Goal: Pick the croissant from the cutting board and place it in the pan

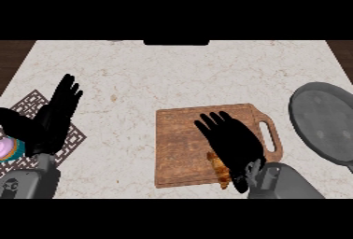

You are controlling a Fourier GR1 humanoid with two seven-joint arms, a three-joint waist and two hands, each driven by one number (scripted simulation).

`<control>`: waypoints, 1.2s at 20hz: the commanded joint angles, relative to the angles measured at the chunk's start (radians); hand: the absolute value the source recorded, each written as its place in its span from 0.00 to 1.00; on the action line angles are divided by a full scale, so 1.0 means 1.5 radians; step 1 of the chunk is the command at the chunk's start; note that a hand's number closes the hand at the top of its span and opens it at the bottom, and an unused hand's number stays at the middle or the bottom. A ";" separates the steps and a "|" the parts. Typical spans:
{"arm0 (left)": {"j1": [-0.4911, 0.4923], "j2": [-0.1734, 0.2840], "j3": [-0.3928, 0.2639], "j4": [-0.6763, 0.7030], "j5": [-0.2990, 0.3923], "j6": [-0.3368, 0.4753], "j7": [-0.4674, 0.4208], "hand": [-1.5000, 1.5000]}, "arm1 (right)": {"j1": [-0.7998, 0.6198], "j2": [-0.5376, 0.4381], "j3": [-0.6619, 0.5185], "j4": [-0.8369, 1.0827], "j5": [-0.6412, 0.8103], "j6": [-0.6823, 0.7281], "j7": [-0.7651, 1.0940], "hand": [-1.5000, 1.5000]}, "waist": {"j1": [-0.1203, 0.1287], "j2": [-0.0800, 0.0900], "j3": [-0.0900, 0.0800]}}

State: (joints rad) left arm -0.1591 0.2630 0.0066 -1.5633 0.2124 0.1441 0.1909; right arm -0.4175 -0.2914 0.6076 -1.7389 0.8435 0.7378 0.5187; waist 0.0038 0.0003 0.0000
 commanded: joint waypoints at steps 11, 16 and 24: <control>0.014 -0.018 0.025 -0.038 -0.031 -0.028 0.028 0.50 | 0.039 0.072 -0.017 0.100 0.118 -0.050 -0.095 0.00 | 0.000 0.000 0.000; 0.047 -0.030 0.025 -0.073 -0.026 -0.040 0.043 0.50 | 0.038 0.082 -0.026 0.180 0.151 -0.090 -0.150 0.00 | 0.001 0.000 0.000; -0.002 -0.044 0.028 -0.040 -0.060 -0.018 0.048 0.50 | -0.012 0.099 -0.035 0.323 0.184 -0.187 -0.288 1.00 | 0.002 0.001 0.000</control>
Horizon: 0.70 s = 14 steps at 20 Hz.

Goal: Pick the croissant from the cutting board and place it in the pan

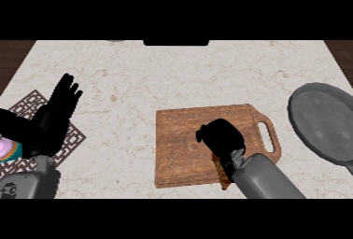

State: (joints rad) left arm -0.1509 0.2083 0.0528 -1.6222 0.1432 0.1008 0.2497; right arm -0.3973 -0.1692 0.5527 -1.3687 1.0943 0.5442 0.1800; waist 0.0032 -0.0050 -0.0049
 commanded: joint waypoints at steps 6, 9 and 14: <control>-0.037 -0.010 0.015 0.055 -0.015 -0.011 -0.007 0.50 | 0.022 0.026 -0.012 0.020 0.039 -0.042 -0.066 1.00 | -0.002 0.004 0.003; -0.020 0.006 0.036 0.017 0.004 -0.022 0.014 0.50 | 0.043 0.027 -0.027 0.019 0.042 -0.076 -0.085 1.00 | -0.001 0.003 0.003; -0.007 -0.013 0.018 -0.016 -0.018 0.008 0.019 0.50 | 0.122 0.041 -0.099 -0.064 0.021 -0.060 0.032 1.00 | -0.011 0.000 0.004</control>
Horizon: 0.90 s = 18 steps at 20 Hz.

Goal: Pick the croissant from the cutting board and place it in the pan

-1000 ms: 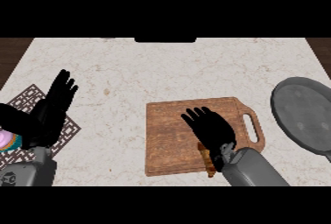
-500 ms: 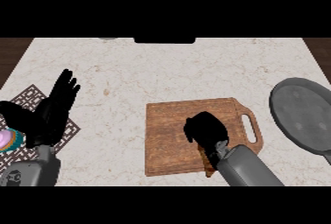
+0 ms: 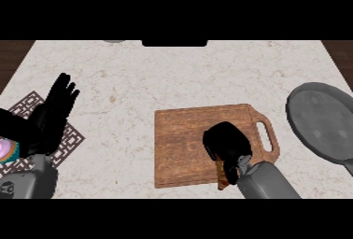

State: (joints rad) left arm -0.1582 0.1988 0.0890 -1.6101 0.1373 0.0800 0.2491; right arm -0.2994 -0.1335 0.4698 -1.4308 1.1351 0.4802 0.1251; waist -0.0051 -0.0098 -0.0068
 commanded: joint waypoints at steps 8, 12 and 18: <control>0.025 0.004 0.010 -0.008 0.003 -0.007 -0.007 0.50 | 0.155 0.013 -0.066 -0.260 0.082 -0.092 0.234 1.00 | -0.013 0.000 0.004; 0.025 0.005 0.012 0.000 0.009 -0.016 -0.008 0.50 | 0.112 -0.017 -0.057 -0.413 0.135 -0.055 0.271 1.00 | -0.014 -0.002 0.003; -0.026 -0.011 -0.012 0.002 -0.025 0.019 0.027 0.50 | 0.092 -0.022 -0.062 -0.611 0.156 0.079 0.328 1.00 | -0.007 0.004 0.004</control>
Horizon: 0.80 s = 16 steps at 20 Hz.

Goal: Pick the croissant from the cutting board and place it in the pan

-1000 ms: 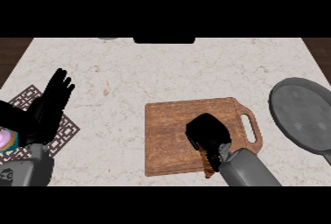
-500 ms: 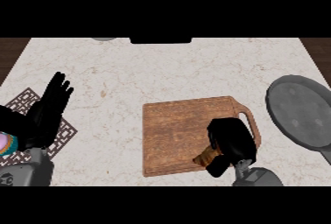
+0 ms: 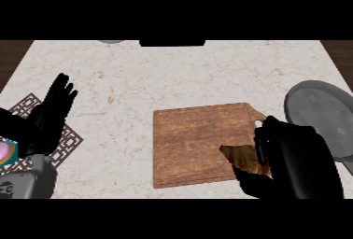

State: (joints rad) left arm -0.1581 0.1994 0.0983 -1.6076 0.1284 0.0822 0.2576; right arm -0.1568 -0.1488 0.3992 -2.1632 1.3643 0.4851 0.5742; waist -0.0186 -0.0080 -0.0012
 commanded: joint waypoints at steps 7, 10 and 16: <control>0.020 -0.018 -0.008 0.013 0.003 -0.026 -0.037 0.50 | -0.134 0.022 -0.188 -0.068 -0.065 0.101 0.028 1.00 | 0.014 0.006 0.000; -0.011 -0.020 -0.015 0.017 -0.028 0.002 -0.020 0.50 | -0.149 -0.003 -0.249 0.001 -0.068 0.039 0.001 1.00 | 0.015 0.007 0.001; 0.030 -0.053 -0.041 -0.028 -0.036 0.016 -0.015 0.50 | -0.087 -0.097 -0.457 0.094 -0.180 -0.061 -0.149 1.00 | 0.014 0.006 0.002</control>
State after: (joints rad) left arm -0.1583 0.1679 0.0822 -1.6187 0.1091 0.0783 0.2526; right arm -0.3025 -0.2409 -0.1463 -2.1339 1.1518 0.4871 0.4450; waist -0.0001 0.0007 0.0006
